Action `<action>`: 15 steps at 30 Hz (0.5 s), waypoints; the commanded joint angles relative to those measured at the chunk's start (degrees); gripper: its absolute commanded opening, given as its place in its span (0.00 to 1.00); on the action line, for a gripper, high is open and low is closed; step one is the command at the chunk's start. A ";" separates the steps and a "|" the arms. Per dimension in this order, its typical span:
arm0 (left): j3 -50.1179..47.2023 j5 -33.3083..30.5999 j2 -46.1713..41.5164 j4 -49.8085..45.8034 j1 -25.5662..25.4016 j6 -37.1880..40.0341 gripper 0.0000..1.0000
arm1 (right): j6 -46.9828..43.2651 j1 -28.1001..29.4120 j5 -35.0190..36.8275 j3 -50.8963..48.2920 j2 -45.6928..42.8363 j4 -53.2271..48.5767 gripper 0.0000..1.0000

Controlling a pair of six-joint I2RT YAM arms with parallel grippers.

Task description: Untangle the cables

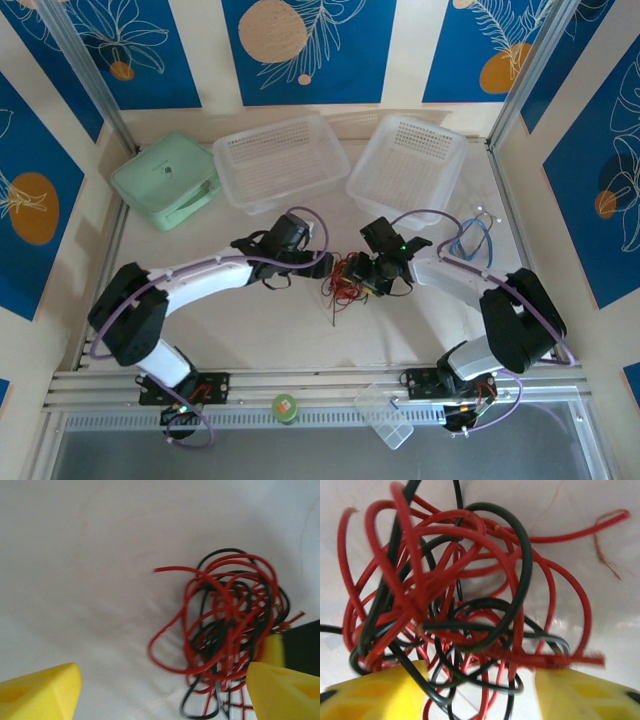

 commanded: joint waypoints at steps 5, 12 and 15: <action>3.77 5.50 9.22 8.13 -2.57 -3.93 0.82 | 3.35 0.62 1.50 -2.09 0.70 3.30 0.22; 3.96 5.30 11.47 9.32 -2.61 -3.97 0.79 | 2.40 0.35 2.15 -5.18 -2.34 0.92 0.00; 3.98 5.54 12.46 9.66 -2.73 -3.75 0.66 | 1.43 -0.39 1.45 -5.88 -3.18 0.28 0.00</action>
